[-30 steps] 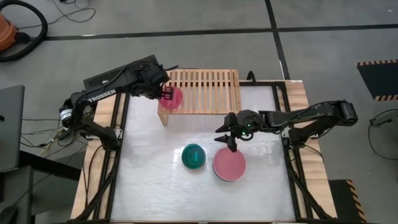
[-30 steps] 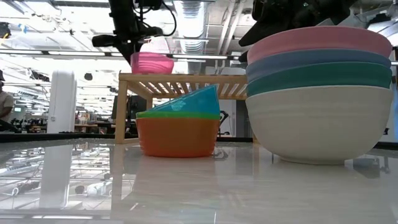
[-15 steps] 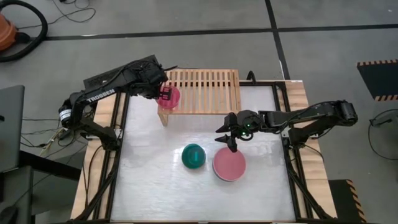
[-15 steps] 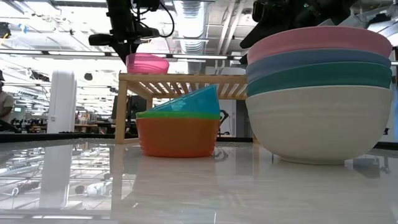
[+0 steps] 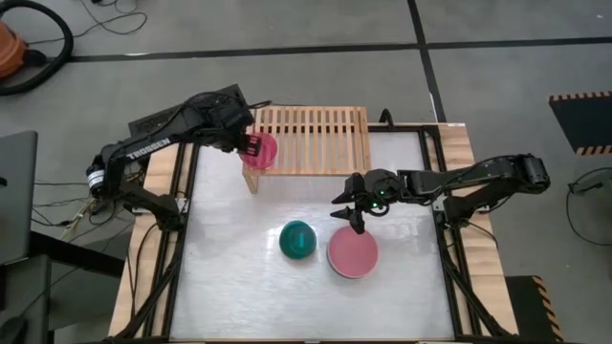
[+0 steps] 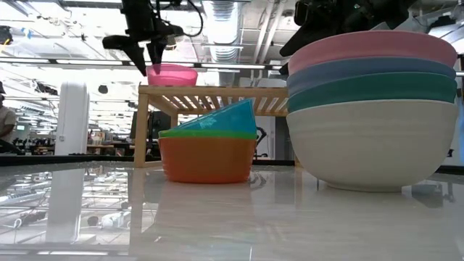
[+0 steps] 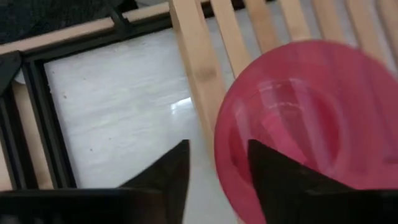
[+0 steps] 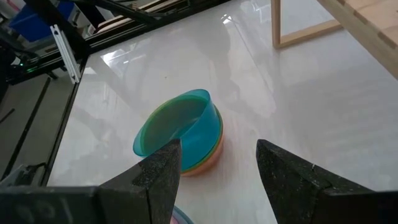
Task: Place and stack bowls onto a shelf
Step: Stack the blue bowl on top of the pink bowl on the shelf
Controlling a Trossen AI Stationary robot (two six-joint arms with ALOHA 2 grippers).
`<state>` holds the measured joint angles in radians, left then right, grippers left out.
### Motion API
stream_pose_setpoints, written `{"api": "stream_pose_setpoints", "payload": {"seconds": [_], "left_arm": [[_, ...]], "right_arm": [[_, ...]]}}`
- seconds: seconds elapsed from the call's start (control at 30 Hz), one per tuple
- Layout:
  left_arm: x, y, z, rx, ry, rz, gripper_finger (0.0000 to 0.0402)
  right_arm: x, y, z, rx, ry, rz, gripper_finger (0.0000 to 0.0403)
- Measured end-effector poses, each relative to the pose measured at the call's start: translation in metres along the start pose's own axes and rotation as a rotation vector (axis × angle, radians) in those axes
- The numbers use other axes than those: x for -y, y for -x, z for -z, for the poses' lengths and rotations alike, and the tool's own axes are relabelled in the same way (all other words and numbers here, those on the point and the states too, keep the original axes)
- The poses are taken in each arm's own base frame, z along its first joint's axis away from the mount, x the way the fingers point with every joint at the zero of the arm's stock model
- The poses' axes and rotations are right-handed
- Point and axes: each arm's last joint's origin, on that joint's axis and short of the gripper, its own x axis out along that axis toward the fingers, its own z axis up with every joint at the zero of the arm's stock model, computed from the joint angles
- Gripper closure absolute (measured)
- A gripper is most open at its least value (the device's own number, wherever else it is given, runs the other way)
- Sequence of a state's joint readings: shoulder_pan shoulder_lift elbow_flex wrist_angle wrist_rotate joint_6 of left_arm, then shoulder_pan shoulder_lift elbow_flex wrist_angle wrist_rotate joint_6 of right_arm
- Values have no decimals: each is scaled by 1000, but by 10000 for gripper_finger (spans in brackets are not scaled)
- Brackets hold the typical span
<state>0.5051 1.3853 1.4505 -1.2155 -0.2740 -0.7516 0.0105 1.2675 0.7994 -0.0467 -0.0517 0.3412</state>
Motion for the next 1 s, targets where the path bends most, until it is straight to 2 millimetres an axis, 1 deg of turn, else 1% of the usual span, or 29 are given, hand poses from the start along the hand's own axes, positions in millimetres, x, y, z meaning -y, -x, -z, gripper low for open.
{"api": "stream_pose_setpoints", "payload": {"seconds": [0.07,0.13,0.23,0.33,0.43,0.53,0.63,0.8,0.9,1.0], "left_arm": [[-4,13,-3,27,14,33,216],[-9,33,-6,54,11,99,198],[-14,64,-3,92,-76,238,188],[-15,91,9,108,-247,389,187],[-12,113,27,134,-416,539,187],[2,125,46,162,-520,651,187],[28,123,69,190,-605,662,187],[77,105,110,264,-757,582,187],[103,86,132,269,-880,518,187],[125,63,148,247,-969,460,187]], "right_arm": [[0,0,0,-1,0,0,168],[0,0,0,-2,0,1,168],[0,0,0,-4,0,1,168],[0,0,0,-4,0,1,168],[0,0,1,-6,0,2,168],[0,0,1,-6,0,2,168],[0,0,1,-7,0,2,168],[1,0,1,-12,0,7,168],[2,0,3,-30,-1,37,168],[3,0,5,-42,-6,44,168]]}}
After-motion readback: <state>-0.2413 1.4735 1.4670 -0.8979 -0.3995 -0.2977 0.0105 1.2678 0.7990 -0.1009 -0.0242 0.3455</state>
